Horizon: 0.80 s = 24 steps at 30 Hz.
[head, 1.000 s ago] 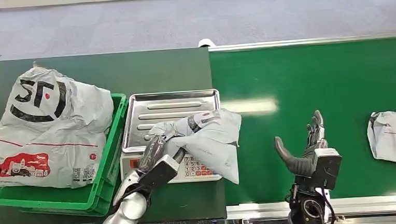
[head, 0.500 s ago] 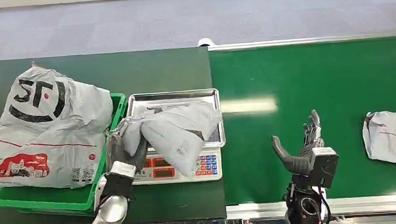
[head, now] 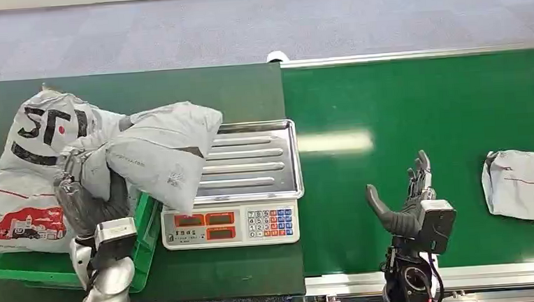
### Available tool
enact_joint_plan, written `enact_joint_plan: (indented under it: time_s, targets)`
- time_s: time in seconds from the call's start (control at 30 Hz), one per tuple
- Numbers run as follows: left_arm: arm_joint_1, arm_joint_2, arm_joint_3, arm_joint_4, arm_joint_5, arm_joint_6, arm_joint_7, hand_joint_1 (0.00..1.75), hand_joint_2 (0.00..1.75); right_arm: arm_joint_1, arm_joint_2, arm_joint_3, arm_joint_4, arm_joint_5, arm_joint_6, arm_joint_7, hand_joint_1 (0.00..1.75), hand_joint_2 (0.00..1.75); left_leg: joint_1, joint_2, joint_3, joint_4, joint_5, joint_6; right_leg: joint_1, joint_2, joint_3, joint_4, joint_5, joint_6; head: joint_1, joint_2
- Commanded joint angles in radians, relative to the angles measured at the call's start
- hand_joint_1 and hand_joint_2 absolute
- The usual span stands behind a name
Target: Moved the parcel from conveyor to table for the left to box.
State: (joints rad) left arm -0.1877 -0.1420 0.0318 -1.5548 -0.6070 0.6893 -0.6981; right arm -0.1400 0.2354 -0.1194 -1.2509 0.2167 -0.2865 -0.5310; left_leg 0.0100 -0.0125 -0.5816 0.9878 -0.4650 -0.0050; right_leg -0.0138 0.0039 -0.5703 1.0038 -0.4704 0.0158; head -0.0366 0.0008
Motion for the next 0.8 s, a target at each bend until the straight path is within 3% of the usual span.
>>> enact_joint_plan:
  time_s: [0.03,0.2,0.3,0.4,0.43,0.47,0.5,0.53,0.8]
  targets:
    - [-0.047,-0.119,0.341,-0.132,-0.179,0.009,0.000,1.75,1.75,-0.009,-0.012,0.024,0.042,-0.010,-0.013,0.002,0.00,1.75,0.001,0.003,0.001,0.000,-0.001,0.000,0.001,0.002,0.000,0.000,0.000,-0.001,0.000,0.000]
    - [-0.047,-0.119,0.341,-0.132,-0.179,0.009,0.000,1.75,1.75,-0.009,-0.012,0.024,0.042,-0.010,-0.013,0.002,0.00,1.75,0.001,0.001,0.000,0.000,0.000,0.000,0.001,0.001,-0.001,-0.001,0.000,0.000,0.000,0.000]
    - [-0.081,-0.168,0.465,-0.081,-0.302,0.009,0.000,1.75,1.75,0.002,-0.013,0.029,0.029,-0.013,-0.021,0.005,0.00,1.75,0.001,0.002,0.001,0.000,0.000,0.001,0.001,0.001,0.000,-0.002,0.000,-0.001,0.000,0.000]
    - [-0.103,-0.166,0.524,0.011,-0.353,0.009,0.000,1.75,1.75,0.009,-0.015,0.030,0.017,-0.014,-0.022,0.012,0.00,1.75,0.000,0.002,0.002,-0.001,0.000,0.000,0.001,0.001,0.001,-0.002,0.000,-0.001,0.000,0.000]
    - [-0.104,-0.166,0.534,0.053,-0.387,0.009,0.021,1.75,1.75,0.010,-0.015,0.030,0.016,-0.014,-0.023,0.013,0.00,1.75,0.000,0.002,0.003,-0.002,0.000,0.000,0.001,0.001,0.002,-0.003,0.001,-0.001,0.000,0.000]
    - [-0.093,-0.124,0.487,0.119,-0.480,0.009,0.156,1.75,1.75,0.010,-0.016,0.025,0.011,-0.013,-0.022,0.016,0.00,1.75,-0.001,0.001,0.001,-0.001,0.000,0.000,0.000,0.001,0.000,-0.001,0.000,-0.001,0.000,0.000]
    - [-0.087,-0.106,0.462,0.132,-0.510,0.009,0.208,0.44,1.75,0.010,-0.016,0.024,0.010,-0.011,-0.021,0.018,0.00,1.75,0.000,0.001,0.003,-0.003,0.001,0.000,0.000,0.000,0.002,-0.003,0.000,-0.001,0.000,0.000]
    - [-0.090,-0.108,0.469,0.132,-0.501,0.009,0.205,0.00,1.75,0.008,-0.016,0.022,0.009,-0.009,-0.019,0.020,0.00,1.75,-0.001,0.000,0.003,-0.003,0.001,0.000,0.000,0.000,0.002,-0.002,0.000,-0.001,0.000,0.000]
    - [-0.094,-0.074,0.400,0.177,-0.601,0.009,0.345,0.00,1.75,-0.007,-0.014,0.014,0.013,0.005,-0.013,0.036,0.00,1.75,0.000,0.001,0.001,-0.001,0.000,0.000,0.001,0.002,0.000,-0.002,0.000,-0.001,0.000,0.000]
